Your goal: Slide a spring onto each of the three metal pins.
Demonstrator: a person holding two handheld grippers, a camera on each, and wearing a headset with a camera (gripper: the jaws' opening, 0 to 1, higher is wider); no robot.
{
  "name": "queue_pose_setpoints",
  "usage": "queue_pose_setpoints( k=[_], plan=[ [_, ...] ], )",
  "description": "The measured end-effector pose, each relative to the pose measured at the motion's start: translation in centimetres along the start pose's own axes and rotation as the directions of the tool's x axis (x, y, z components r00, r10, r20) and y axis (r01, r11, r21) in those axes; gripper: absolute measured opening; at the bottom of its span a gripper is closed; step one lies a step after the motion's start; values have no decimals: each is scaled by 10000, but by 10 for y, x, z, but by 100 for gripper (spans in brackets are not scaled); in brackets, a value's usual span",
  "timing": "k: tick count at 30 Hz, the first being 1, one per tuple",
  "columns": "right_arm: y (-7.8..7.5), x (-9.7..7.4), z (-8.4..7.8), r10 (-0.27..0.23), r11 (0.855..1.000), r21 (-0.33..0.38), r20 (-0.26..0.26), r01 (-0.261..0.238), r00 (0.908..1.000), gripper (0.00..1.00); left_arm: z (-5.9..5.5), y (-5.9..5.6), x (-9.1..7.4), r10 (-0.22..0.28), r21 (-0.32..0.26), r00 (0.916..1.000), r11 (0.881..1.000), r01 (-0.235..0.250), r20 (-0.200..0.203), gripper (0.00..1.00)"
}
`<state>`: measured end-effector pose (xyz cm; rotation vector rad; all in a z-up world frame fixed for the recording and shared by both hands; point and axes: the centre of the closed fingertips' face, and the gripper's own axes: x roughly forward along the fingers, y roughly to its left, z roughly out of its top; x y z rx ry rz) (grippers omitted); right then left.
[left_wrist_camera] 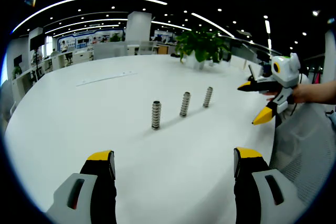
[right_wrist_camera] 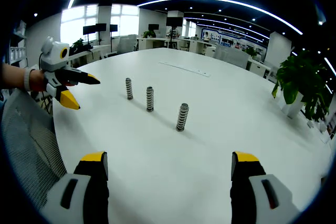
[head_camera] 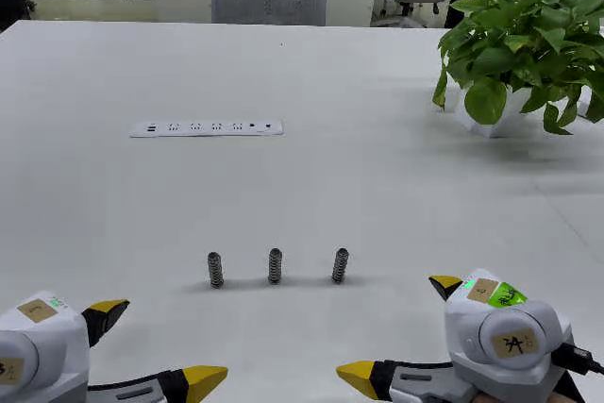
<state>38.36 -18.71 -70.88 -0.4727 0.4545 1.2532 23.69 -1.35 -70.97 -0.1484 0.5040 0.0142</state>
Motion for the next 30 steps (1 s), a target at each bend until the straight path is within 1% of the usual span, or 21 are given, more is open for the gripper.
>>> queue_pose_setpoints(
  k=[6, 19, 30],
  plan=[
    [0, 0, 0, -4, 10000, 25, 13, 4, 10000, 99, 0, 0, 0, 4, -4, 10000, 10000, -4, -2, 95],
    [1, 0, 0, 28, 10000, 9, -6, -28, 10000, 99, 1, -3, -1, -35, 1, 10000, 10000, 35, -18, 95],
    [3, 0, -2, 113, 9999, -61, -113, -113, 9999, 99, 0, -5, 0, -126, 25, 9999, 9999, 126, -77, 95]
  ],
)
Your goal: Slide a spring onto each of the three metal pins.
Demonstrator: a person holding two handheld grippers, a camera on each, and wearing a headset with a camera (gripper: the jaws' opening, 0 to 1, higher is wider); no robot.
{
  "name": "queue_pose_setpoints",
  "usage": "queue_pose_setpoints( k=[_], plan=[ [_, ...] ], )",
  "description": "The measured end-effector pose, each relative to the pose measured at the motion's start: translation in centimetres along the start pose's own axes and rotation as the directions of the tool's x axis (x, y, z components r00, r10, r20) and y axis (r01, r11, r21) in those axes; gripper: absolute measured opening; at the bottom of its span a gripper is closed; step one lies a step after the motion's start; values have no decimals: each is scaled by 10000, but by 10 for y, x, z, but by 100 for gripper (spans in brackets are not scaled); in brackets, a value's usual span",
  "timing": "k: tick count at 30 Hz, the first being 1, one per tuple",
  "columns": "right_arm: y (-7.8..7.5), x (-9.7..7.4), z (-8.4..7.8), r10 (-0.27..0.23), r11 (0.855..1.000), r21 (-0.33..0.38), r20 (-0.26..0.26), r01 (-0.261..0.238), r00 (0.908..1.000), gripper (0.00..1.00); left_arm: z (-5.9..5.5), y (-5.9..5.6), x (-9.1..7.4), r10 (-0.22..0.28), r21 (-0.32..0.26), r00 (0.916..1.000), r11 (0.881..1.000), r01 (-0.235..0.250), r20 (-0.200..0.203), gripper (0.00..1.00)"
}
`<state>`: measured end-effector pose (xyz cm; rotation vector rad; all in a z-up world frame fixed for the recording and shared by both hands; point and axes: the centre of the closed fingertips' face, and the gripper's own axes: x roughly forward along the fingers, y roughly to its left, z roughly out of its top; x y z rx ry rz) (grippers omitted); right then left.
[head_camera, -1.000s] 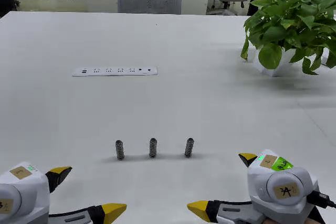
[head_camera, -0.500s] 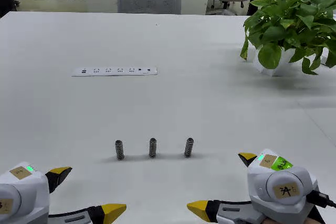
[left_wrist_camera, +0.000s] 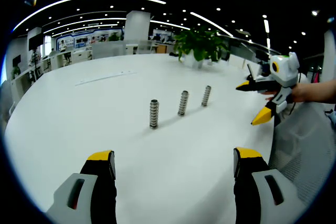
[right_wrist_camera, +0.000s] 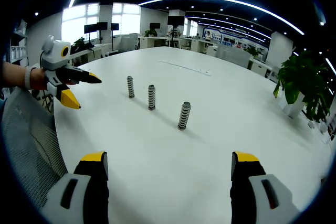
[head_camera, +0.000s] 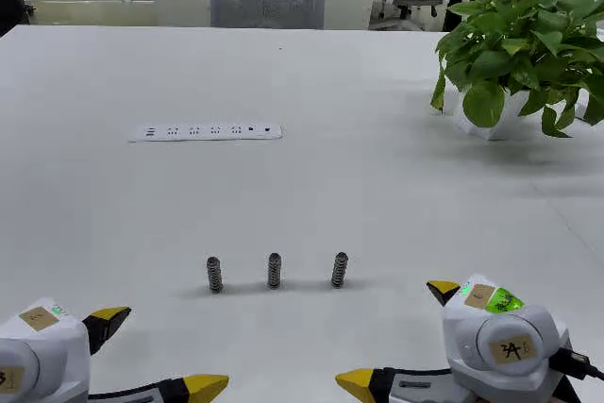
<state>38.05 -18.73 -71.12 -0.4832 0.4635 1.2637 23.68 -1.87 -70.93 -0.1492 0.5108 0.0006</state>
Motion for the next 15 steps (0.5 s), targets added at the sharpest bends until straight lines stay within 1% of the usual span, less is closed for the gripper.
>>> queue_pose_setpoints(
  k=[15],
  plan=[
    [-1, -1, 1, -16, 9997, 235, 55, 15, 10000, 99, 0, -1, 0, -44, 14, 10000, 10000, 44, -4, 95]
  ],
)
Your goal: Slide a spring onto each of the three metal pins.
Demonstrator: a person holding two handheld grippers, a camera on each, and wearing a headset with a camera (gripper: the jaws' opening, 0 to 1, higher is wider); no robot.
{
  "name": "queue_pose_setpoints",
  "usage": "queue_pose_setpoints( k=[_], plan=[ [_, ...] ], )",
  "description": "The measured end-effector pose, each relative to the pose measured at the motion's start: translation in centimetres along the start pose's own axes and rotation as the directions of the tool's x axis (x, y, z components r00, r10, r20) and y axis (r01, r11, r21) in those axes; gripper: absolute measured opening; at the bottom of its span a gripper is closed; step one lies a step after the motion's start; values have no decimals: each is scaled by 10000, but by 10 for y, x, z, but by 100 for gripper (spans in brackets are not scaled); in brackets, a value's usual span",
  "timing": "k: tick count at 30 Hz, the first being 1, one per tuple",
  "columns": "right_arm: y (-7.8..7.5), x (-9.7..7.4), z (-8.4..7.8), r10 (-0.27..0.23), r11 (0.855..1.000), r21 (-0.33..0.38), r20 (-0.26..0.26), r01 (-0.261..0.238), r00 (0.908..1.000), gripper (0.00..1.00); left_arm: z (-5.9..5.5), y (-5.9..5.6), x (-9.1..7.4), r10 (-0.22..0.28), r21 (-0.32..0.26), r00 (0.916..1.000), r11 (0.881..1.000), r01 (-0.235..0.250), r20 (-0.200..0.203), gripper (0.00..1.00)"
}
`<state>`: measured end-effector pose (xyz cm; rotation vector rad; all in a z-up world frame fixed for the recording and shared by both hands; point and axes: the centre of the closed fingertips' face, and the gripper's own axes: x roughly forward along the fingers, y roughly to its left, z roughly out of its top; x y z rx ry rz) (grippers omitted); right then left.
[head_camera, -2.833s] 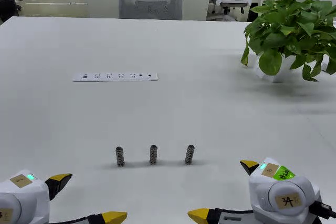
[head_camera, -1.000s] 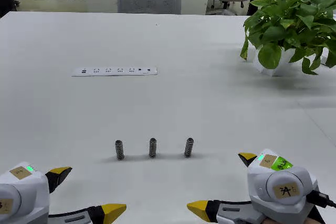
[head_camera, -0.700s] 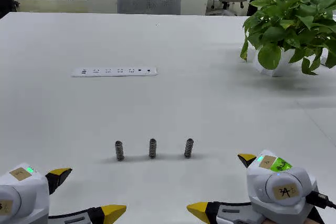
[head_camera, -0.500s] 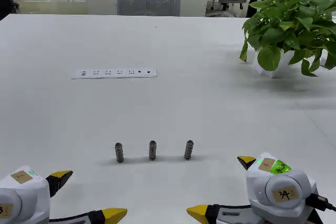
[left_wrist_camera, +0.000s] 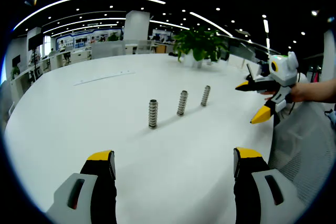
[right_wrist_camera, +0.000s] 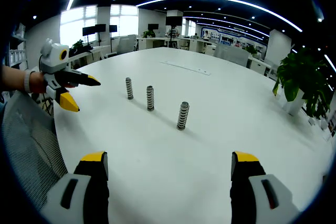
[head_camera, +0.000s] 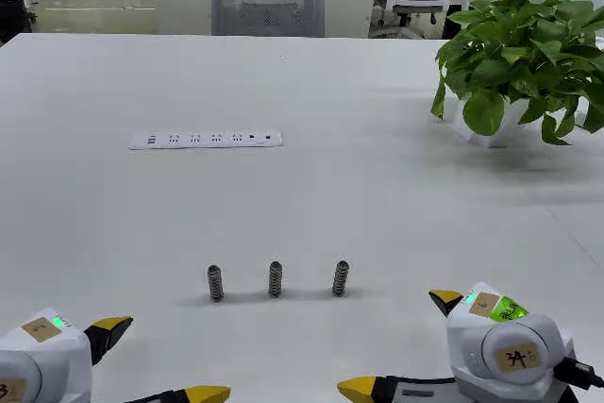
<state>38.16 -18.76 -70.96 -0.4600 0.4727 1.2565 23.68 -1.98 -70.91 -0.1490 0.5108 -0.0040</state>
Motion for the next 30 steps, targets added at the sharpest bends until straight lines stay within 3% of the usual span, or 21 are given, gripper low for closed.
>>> queue_pose_setpoints(
  k=[30],
  plan=[
    [-1, 0, 0, -15, 10000, -59, 5, 16, 10000, 99, 1, 3, -1, 69, -25, 10000, 10000, -69, 47, 95]
  ],
)
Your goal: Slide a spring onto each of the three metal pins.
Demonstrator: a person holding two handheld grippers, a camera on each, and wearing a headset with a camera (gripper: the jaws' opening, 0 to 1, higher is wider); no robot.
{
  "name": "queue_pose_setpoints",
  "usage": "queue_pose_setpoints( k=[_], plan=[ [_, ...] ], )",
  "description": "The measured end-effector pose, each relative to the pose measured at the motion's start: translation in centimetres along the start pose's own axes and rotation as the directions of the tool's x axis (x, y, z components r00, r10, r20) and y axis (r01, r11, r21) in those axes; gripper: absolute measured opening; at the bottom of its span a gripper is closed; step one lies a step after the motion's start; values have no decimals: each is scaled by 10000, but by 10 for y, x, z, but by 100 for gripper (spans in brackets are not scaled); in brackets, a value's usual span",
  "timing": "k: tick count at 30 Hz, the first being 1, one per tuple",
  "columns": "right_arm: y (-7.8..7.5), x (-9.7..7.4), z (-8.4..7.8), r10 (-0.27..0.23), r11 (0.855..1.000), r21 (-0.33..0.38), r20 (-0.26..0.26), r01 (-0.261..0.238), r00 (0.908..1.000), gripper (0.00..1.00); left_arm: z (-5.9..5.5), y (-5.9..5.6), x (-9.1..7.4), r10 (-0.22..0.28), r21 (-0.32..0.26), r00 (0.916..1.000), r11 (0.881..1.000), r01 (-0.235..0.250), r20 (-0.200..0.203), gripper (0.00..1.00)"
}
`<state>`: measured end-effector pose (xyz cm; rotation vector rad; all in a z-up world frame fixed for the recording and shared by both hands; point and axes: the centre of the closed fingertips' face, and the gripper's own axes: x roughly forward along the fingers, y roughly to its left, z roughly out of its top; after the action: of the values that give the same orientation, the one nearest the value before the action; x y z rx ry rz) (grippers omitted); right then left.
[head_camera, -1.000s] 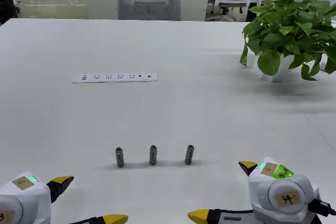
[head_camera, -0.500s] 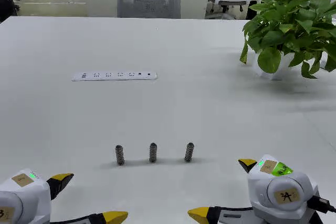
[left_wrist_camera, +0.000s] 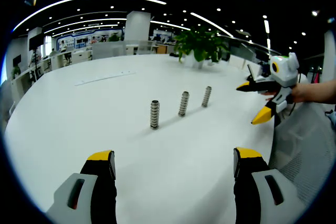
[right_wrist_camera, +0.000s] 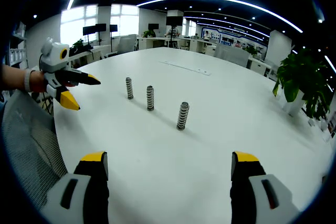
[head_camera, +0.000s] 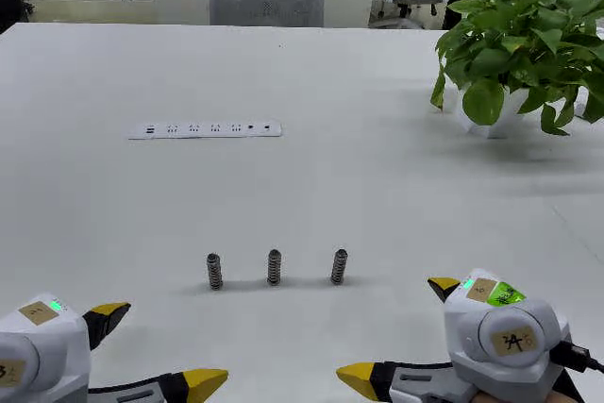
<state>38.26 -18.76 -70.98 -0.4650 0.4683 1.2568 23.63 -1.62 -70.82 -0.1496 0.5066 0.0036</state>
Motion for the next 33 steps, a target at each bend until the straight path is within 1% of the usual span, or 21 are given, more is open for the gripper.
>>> queue_pose_setpoints(
  k=[12, 23, 28, 33],
  plan=[
    [1, 0, 0, 51, 10000, -54, -31, -51, 10000, 99, -1, 2, 0, 3, 9, 10000, 10000, -3, -24, 94],
    [1, 0, 0, 34, 10000, -38, 2, -34, 10000, 99, 0, 1, 0, 17, -24, 10000, 10000, -17, -6, 95],
    [0, 0, 1, 22, 10000, -19, 18, -22, 10000, 99, -1, 5, 0, 92, -113, 10000, 9999, -91, 23, 95],
    [0, 0, 0, 39, 10000, 11, 16, -39, 10000, 99, -2, 4, 1, 54, -66, 10000, 10000, -54, -43, 95]
  ],
)
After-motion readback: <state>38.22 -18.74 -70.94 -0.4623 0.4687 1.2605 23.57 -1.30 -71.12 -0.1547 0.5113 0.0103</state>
